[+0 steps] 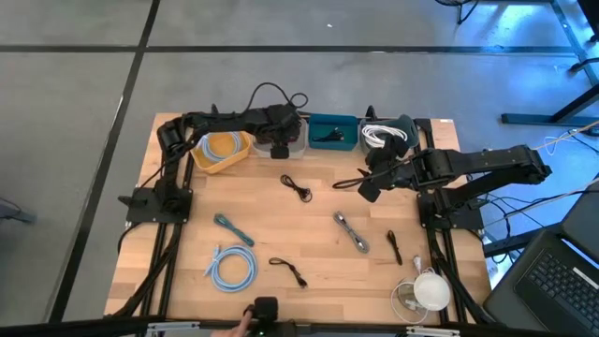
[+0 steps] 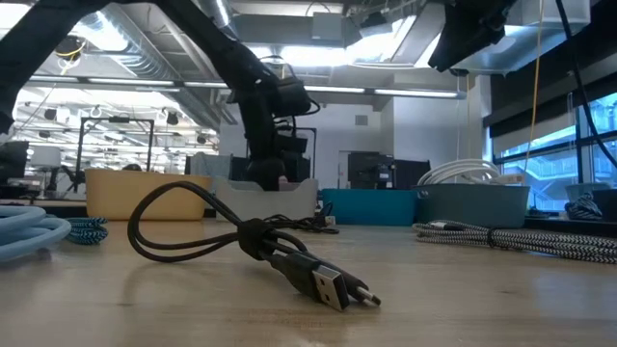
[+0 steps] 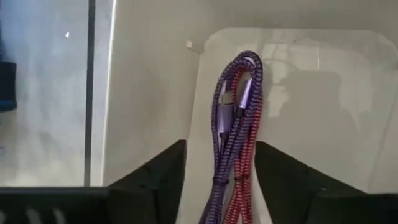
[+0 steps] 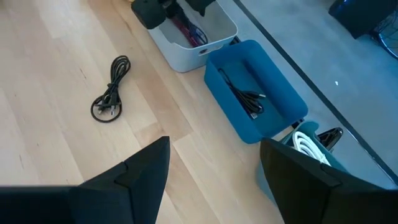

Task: Pick & Place USB Port
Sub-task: Put the black charger cable into the dark blue bin

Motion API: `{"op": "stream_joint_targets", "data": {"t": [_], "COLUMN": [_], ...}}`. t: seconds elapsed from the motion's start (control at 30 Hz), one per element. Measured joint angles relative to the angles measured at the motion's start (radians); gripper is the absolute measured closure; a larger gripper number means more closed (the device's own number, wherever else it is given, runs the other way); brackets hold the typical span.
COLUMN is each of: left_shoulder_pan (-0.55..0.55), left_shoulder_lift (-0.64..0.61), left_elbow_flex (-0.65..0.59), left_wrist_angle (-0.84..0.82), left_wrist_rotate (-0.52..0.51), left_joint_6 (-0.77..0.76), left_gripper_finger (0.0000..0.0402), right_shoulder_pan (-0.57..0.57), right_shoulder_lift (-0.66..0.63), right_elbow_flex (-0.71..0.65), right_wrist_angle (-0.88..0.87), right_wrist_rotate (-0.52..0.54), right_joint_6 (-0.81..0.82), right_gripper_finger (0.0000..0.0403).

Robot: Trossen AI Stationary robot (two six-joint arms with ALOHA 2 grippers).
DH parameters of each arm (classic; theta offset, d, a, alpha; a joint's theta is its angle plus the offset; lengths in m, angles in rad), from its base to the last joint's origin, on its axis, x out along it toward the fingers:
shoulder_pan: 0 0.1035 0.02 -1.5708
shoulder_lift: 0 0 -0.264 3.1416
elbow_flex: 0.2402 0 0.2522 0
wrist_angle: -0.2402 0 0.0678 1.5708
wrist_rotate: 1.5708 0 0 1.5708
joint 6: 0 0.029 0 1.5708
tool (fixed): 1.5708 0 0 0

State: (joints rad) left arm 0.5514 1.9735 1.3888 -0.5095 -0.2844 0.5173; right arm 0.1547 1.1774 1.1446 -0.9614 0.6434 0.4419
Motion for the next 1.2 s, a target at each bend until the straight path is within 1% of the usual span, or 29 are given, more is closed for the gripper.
{"op": "stream_joint_targets", "data": {"t": [0.1,0.2,0.33,0.43,0.53,0.63,0.83,0.97,1.2], "left_shoulder_pan": [-0.007,-0.019,-0.051,-0.093,-0.155,-0.226,-0.336,-0.357,-0.345], "left_shoulder_lift": [-0.027,-0.074,-0.134,-0.170,-0.179,-0.178,-0.134,-0.088,-0.002], "left_elbow_flex": [0.000,0.000,0.000,0.000,0.000,-0.007,-0.040,-0.041,-0.041], "left_wrist_angle": [-0.039,-0.103,-0.177,-0.217,-0.241,-0.246,-0.185,-0.155,-0.108], "left_wrist_rotate": [-0.009,0.042,0.202,0.327,0.395,0.395,0.293,0.251,0.250], "left_joint_6": [-0.018,-0.052,-0.093,-0.091,-0.044,0.026,0.113,0.131,0.134], "left_gripper_finger": [0.0199,0.0189,0.0186,0.0189,0.0192,0.0191,0.0192,0.0198,0.0204], "right_shoulder_pan": [0.000,0.000,0.000,0.000,0.000,0.000,0.000,0.000,0.000], "right_shoulder_lift": [0.000,0.000,0.000,0.000,0.000,0.000,0.000,0.000,0.000], "right_elbow_flex": [0.000,0.000,0.000,0.000,0.000,0.000,0.000,0.000,0.000], "right_wrist_angle": [0.000,0.000,0.000,0.000,0.000,0.000,0.000,0.000,0.003], "right_wrist_rotate": [0.000,0.000,0.000,0.000,0.000,0.000,0.000,0.000,0.000], "right_joint_6": [0.003,0.003,0.003,0.003,0.002,0.000,0.000,0.001,0.007], "right_gripper_finger": [0.0150,0.0150,0.0150,0.0150,0.0150,0.0150,0.0150,0.0150,0.0150]}}
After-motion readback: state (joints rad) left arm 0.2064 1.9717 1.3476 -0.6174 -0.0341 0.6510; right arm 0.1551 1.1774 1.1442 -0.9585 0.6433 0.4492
